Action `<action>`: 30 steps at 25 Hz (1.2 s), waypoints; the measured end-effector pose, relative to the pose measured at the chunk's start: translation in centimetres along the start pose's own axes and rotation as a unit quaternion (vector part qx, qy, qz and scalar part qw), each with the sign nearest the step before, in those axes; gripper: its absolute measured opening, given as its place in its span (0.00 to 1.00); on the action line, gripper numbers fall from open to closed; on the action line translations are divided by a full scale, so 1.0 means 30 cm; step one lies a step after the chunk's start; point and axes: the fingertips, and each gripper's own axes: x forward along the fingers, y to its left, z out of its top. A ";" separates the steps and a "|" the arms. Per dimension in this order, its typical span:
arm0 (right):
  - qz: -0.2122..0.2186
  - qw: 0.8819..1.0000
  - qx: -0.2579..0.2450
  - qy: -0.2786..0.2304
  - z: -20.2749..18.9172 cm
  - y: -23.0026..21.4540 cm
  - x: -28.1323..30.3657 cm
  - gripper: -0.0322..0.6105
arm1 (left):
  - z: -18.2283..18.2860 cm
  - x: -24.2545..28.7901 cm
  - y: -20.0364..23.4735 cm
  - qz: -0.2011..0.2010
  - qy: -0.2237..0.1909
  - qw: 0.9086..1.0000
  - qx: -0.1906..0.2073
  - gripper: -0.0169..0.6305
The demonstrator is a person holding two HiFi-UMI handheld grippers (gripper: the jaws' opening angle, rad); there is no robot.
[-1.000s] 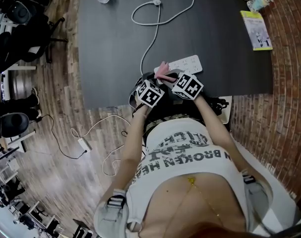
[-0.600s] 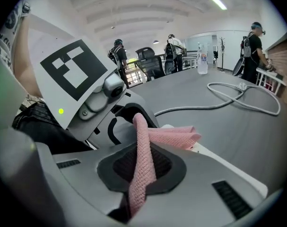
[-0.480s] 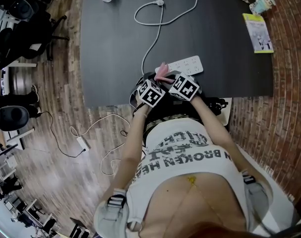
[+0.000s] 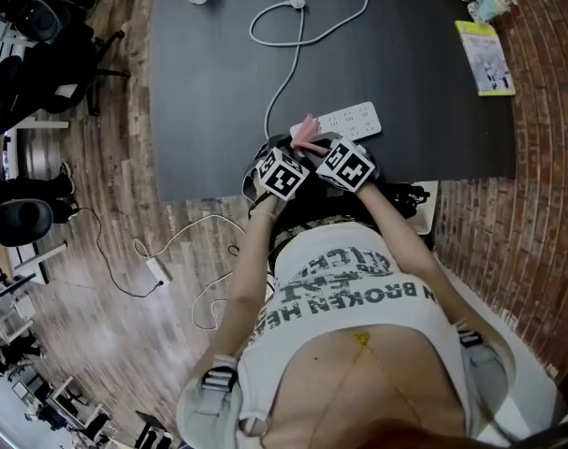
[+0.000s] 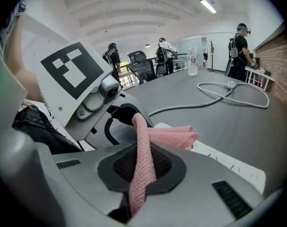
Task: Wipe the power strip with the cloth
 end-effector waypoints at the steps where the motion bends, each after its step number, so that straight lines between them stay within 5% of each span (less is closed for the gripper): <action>1: -0.003 1.000 0.002 0.000 -0.002 -0.004 -0.003 0.07 | 0.000 -0.001 0.000 0.000 0.000 1.000 0.000 0.47; 30: -0.066 0.997 0.049 -0.002 -0.077 -0.131 -0.107 0.07 | -0.002 -0.001 0.000 -0.001 0.002 1.000 0.002 0.47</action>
